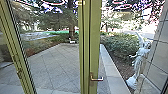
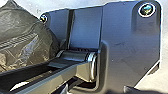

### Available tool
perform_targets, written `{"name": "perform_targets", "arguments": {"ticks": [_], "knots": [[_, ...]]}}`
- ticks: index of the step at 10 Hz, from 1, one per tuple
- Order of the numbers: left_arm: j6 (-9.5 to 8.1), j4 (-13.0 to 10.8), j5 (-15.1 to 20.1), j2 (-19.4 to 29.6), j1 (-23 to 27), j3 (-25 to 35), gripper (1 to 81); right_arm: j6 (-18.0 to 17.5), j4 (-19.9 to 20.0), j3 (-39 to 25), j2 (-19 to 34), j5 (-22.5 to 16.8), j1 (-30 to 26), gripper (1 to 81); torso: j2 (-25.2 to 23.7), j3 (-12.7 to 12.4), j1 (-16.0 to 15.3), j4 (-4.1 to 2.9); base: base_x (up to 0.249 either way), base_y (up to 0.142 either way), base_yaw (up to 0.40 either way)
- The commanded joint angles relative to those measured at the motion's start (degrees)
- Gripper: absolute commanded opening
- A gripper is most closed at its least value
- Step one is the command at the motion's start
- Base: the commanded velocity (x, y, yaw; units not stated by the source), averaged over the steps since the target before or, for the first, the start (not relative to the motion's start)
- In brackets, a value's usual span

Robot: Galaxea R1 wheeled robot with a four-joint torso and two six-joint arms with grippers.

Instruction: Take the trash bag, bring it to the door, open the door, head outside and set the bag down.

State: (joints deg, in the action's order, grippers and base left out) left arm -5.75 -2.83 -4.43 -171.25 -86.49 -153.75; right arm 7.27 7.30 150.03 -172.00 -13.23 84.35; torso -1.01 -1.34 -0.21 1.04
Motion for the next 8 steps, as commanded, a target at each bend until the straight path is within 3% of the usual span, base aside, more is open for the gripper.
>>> {"name": "perform_targets", "arguments": {"ticks": [1,2,8], "knots": [[0.13,-0.4,2.5,0.5,3.5,0.1,1.0,0.1,0.0,0.1,0.0,-3.7,-3.6,81.1,0.0,0.0,0.0,0.0,0.0,-0.108,0.0],[0.13,-0.4,2.5,0.5,3.5,0.1,1.0,0.1,0.1,0.2,-0.1,-3.7,-3.6,81.1,0.0,0.0,0.0,0.0,0.092,-0.187,0.0],[0.22,-0.4,2.5,0.3,3.5,0.1,1.0,0.0,0.2,0.3,-0.2,-3.7,-3.6,81.1,0.0,0.0,0.0,0.0,0.0,0.0,0.0]]}}
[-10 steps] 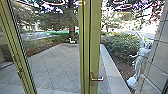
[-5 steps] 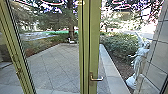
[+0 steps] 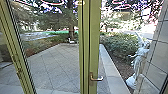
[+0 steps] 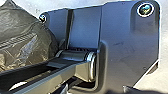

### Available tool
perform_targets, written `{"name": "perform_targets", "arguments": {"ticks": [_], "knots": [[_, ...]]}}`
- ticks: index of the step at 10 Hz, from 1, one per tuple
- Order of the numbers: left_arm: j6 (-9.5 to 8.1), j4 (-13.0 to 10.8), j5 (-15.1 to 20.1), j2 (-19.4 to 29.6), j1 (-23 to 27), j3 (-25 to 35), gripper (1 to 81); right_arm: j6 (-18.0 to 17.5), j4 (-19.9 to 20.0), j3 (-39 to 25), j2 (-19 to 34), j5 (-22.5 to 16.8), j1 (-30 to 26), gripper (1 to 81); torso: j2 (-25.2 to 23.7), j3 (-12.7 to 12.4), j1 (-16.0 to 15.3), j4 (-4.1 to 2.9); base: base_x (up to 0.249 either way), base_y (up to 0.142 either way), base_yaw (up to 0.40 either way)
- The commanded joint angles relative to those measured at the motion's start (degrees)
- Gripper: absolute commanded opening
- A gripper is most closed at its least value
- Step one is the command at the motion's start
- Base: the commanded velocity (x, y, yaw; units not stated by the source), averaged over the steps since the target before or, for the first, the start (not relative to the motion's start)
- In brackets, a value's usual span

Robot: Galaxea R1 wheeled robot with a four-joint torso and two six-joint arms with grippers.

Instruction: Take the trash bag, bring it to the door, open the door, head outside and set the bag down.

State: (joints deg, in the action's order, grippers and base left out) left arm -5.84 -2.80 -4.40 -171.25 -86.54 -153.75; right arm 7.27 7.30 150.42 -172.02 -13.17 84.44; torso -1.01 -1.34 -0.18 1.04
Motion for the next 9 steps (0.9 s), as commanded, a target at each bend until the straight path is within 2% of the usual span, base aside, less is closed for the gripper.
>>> {"name": "perform_targets", "arguments": {"ticks": [1,5,9], "knots": [[0.3,-0.4,2.5,0.3,3.5,0.1,1.0,0.0,0.1,-0.1,-0.2,-3.8,-3.6,81.1,0.0,0.0,0.0,0.0,0.0,0.0,0.0],[0.21,-0.4,2.5,0.3,3.5,0.1,1.0,0.0,0.1,-0.1,-0.2,-3.8,-3.4,81.1,-0.1,0.0,0.1,0.0,0.082,0.0,0.0],[-0.3,0.6,2.6,0.2,3.5,0.2,1.0,0.0,0.5,-1.2,0.7,-3.7,-3.2,81.1,0.0,0.0,0.0,0.0,0.0,0.0,0.0]]}}
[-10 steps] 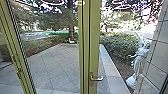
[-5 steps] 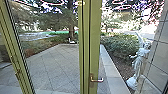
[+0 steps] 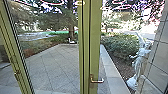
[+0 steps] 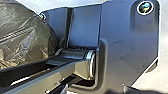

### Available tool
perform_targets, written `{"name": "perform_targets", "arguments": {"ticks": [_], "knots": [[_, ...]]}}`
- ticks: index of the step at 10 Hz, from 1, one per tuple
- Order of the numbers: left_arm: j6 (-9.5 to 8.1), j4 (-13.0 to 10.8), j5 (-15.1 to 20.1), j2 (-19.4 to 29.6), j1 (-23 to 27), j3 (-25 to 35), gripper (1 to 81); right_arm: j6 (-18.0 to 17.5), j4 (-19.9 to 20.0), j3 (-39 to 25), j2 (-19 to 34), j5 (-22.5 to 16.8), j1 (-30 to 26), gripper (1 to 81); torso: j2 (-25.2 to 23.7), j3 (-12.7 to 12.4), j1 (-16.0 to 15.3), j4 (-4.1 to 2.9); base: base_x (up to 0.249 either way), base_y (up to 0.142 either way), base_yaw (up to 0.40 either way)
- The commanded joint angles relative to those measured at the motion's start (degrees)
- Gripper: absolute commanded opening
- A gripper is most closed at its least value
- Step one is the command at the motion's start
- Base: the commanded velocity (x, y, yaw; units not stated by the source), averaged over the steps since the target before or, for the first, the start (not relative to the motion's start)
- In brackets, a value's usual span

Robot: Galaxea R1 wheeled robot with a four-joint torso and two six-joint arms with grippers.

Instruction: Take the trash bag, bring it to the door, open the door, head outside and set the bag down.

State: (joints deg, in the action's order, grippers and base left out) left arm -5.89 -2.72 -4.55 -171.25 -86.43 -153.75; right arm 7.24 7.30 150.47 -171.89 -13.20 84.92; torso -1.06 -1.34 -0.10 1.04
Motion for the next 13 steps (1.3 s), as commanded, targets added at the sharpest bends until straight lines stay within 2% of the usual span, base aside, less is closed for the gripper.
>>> {"name": "perform_targets", "arguments": {"ticks": [1,4,5,6,9,11,13], "knots": [[-0.62,0.8,2.6,0.4,3.4,0.2,1.0,0.1,0.5,-2.9,1.4,-3.6,-3.4,81.1,0.0,0.0,0.0,0.0,0.0,0.0,0.0],[-0.62,0.5,3.7,1.9,3.2,1.8,1.0,0.1,1.0,-11.5,7.2,-2.7,-3.3,81.1,0.0,0.0,0.0,0.0,0.0,0.0,0.0],[-0.53,0.4,4.5,3.1,3.2,4.1,1.0,0.0,1.0,-17.9,11.2,-1.8,-3.0,81.1,0.0,0.0,0.0,0.0,0.0,0.0,0.0],[-0.53,0.3,4.5,4.9,3.1,7.7,1.0,0.0,1.1,-23.9,14.8,0.8,-2.6,81.1,0.0,0.0,0.0,0.0,0.0,0.0,0.0],[-0.44,0.3,4.5,11.5,3.0,20.2,1.0,-0.1,0.5,-44.0,27.9,6.2,-2.7,81.1,0.0,0.0,0.0,0.0,0.0,0.0,0.0],[-0.53,0.5,4.5,11.9,3.0,21.1,1.0,-0.1,0.6,-54.9,36.4,8.5,-3.0,81.1,0.0,0.0,0.0,0.0,0.0,0.0,0.0],[-0.44,0.4,5.3,12.9,2.5,21.6,1.0,0.0,0.3,-60.6,41.9,9.6,-2.9,81.1,0.0,0.0,0.0,0.0,0.0,0.0,0.0]]}}
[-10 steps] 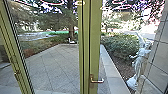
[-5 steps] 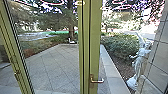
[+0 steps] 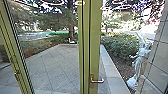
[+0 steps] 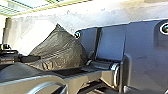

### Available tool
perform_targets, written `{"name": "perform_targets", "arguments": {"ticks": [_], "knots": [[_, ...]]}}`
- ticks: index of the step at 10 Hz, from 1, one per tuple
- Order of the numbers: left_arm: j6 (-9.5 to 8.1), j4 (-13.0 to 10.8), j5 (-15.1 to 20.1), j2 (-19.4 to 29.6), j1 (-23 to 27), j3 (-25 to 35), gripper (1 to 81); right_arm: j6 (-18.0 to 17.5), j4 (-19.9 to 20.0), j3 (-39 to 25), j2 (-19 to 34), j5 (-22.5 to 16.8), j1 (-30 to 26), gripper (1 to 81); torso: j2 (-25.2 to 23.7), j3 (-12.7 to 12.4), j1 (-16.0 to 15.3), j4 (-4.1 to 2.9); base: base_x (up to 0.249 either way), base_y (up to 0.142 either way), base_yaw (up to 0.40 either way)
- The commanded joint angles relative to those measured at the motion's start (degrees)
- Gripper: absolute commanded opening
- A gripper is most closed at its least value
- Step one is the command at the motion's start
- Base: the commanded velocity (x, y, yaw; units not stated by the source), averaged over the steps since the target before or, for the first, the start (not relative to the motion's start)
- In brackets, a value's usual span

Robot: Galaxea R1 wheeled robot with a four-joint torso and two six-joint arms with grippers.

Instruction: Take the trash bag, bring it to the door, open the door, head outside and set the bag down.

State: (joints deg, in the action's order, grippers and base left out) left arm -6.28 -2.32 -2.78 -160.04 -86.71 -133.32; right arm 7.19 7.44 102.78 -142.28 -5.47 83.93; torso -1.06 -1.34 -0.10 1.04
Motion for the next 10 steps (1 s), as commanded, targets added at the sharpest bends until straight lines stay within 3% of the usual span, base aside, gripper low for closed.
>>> {"name": "perform_targets", "arguments": {"ticks": [1,3,5,10], "knots": [[-0.05,0.0,3.5,2.0,2.5,1.1,1.0,0.0,0.1,-16.3,15.6,3.5,-1.8,81.1,0.0,0.0,0.0,0.0,0.0,0.0,0.0],[0.3,-0.3,3.4,2.2,2.2,1.1,1.0,-0.1,0.6,-23.2,21.8,4.2,-2.1,81.1,0.0,0.0,0.0,0.0,0.0,0.0,0.0],[0.39,-0.5,3.4,1.6,2.2,1.1,1.0,-0.2,0.7,-31.6,28.8,7.5,-2.4,81.1,0.0,0.0,0.0,0.0,0.0,0.0,0.0],[0.39,-0.5,3.2,0.8,2.2,0.9,1.0,-0.6,3.5,-50.4,43.0,7.4,-10.0,81.1,0.0,0.0,0.0,0.0,0.0,0.0,0.0]]}}
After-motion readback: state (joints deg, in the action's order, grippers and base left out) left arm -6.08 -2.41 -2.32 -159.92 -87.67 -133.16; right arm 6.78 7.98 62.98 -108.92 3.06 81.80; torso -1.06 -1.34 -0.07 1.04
